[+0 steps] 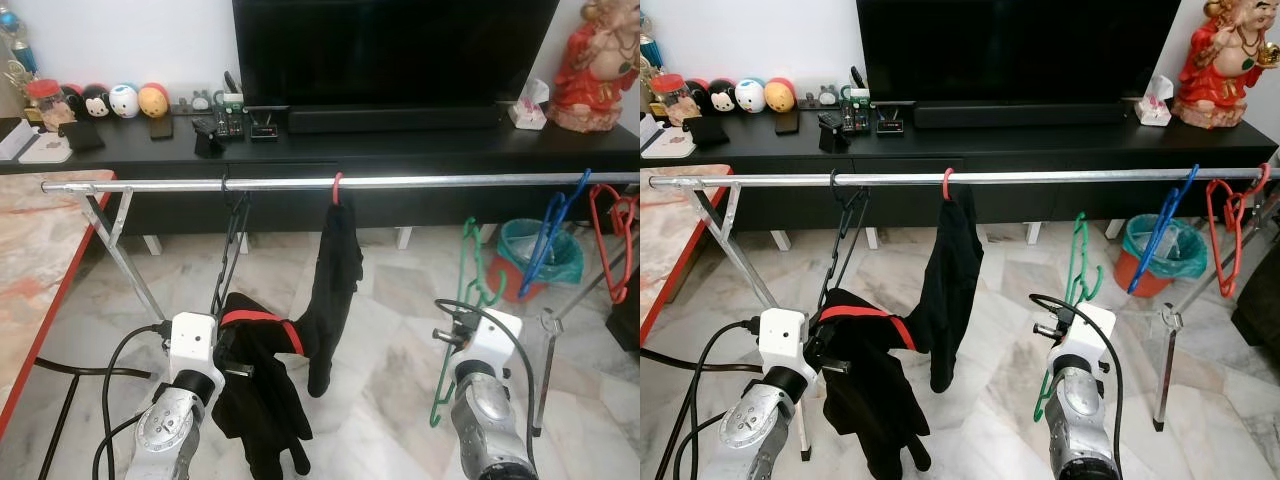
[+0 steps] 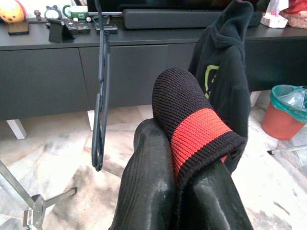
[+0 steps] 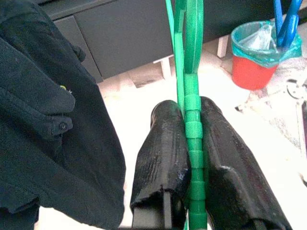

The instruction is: Hang hanger

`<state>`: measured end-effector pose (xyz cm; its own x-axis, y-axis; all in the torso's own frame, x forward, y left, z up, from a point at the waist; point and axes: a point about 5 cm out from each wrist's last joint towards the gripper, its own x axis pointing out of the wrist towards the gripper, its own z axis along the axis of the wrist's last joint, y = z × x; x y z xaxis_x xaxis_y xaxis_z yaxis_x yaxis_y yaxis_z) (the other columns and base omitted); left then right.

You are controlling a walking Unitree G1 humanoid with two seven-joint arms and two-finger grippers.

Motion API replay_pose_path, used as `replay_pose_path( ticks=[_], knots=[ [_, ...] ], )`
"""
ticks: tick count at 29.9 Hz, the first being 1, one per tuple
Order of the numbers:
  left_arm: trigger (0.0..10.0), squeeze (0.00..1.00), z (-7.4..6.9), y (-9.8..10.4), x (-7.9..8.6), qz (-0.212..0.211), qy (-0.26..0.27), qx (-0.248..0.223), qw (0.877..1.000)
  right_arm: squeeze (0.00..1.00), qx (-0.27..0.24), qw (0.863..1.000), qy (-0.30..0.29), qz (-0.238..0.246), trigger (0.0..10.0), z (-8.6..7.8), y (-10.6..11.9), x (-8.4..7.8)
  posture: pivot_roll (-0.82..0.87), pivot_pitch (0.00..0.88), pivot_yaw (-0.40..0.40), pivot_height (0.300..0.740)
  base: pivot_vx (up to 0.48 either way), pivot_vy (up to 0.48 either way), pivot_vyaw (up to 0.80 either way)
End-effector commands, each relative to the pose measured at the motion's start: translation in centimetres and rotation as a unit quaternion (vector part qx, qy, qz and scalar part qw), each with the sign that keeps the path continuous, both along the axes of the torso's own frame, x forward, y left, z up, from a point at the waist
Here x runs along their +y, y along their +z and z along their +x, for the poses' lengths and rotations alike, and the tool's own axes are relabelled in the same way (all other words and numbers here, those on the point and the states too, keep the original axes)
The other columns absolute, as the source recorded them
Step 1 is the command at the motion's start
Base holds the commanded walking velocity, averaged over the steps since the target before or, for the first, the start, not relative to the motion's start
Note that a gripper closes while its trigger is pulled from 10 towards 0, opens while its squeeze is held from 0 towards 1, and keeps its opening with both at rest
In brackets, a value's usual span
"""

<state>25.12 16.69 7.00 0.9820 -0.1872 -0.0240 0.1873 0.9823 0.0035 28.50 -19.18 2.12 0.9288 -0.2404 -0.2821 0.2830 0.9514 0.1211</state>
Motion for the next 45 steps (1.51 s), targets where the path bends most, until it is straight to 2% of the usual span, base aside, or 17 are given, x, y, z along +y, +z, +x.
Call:
replay_pose_path(
  ticks=[1,3,5,8,12,18,25,31,36,37,38,39,40,43,44,45],
  knots=[
    [10.0,0.00,0.4,0.9,-0.2,0.009,-0.007,-0.018,1.000,0.00,-0.013,1.000,0.009,-0.005,10.0,1.0,0.9,-0.2,-0.04,0.000,-0.011,0.740,0.000,0.000,0.00],
    [10.0,0.00,0.4,0.9,-0.2,0.009,-0.008,-0.017,1.000,0.00,-0.013,1.000,0.016,-0.012,10.0,1.4,1.2,-0.2,-0.04,0.000,-0.011,0.740,0.000,0.000,0.00],
    [10.0,0.00,0.6,0.9,-0.3,0.009,-0.008,-0.016,1.000,0.00,-0.009,0.999,0.041,-0.020,10.0,2.8,2.1,0.0,-0.05,0.000,-0.010,0.740,0.000,0.000,0.00],
    [10.0,0.00,0.7,0.8,-0.3,0.008,-0.003,-0.015,1.000,0.00,-0.007,0.998,0.063,-0.023,10.0,3.9,2.8,0.3,-0.05,0.000,-0.010,0.740,0.000,0.000,0.00],
    [10.0,0.00,0.6,0.9,-0.2,0.009,-0.001,-0.014,1.000,0.00,0.022,0.996,0.074,-0.041,10.0,5.3,3.5,0.5,-0.03,0.000,-0.009,0.740,0.000,0.000,0.00],
    [10.0,0.00,0.5,0.9,0.1,0.009,0.003,-0.015,1.000,0.00,0.028,0.995,0.080,-0.044,10.0,6.1,4.1,0.7,-0.04,0.000,-0.007,0.740,0.043,0.000,0.00],
    [10.0,0.00,0.5,0.9,-0.1,0.008,0.001,-0.015,1.000,0.00,0.034,0.996,0.073,-0.033,10.0,6.0,3.7,0.9,-0.04,0.000,-0.004,0.740,0.000,0.000,0.00],
    [10.0,0.00,0.5,0.9,-0.1,0.010,-0.001,-0.016,1.000,0.00,0.037,0.996,0.078,-0.036,10.0,6.0,3.6,1.1,-0.04,0.000,-0.005,0.740,0.267,0.000,0.00],
    [10.0,0.00,0.5,1.0,-0.1,0.009,0.000,-0.017,1.000,0.00,0.014,0.996,0.076,-0.038,10.0,6.2,4.2,1.1,-0.03,0.000,-0.008,0.740,0.259,0.000,0.00],
    [10.0,0.00,0.4,1.0,0.0,0.010,0.001,-0.018,1.000,0.00,-0.027,0.996,0.076,-0.048,10.0,6.3,5.0,0.9,-0.03,0.000,-0.013,0.740,0.259,0.000,0.00],
    [10.0,0.00,0.4,1.0,0.0,0.010,0.001,-0.018,1.000,0.00,-0.027,0.996,0.076,-0.048,10.0,6.3,5.0,0.9,-0.03,0.000,-0.013,0.740,0.259,0.000,0.00],
    [10.0,0.00,0.2,1.0,0.1,0.009,0.003,-0.019,1.000,0.00,-0.067,0.993,0.079,-0.057,10.0,5.9,5.5,0.6,-0.03,0.000,-0.015,0.740,0.262,0.000,0.00],
    [10.0,0.00,0.2,1.0,0.2,0.009,0.004,-0.020,1.000,0.00,-0.077,0.992,0.082,-0.061,10.0,5.5,5.3,0.6,-0.03,0.000,-0.015,0.740,0.259,0.000,0.00],
    [10.0,0.00,0.2,1.0,0.2,0.009,0.004,-0.019,1.000,0.00,-0.078,0.990,0.091,-0.078,10.0,4.9,4.8,0.6,-0.03,0.000,-0.015,0.740,0.261,0.000,0.00],
    [10.0,0.00,0.2,0.9,0.2,0.009,0.003,-0.019,1.000,0.00,-0.079,0.988,0.096,-0.089,10.0,4.2,4.3,0.5,-0.03,0.000,-0.015,0.740,0.266,0.000,0.00],
    [10.0,0.00,0.3,0.9,0.1,0.009,0.001,-0.019,1.000,0.00,-0.069,0.991,0.084,-0.078,10.0,3.4,3.4,0.0,-0.04,0.000,-0.013,0.740,0.262,0.000,0.00]
  ],
)
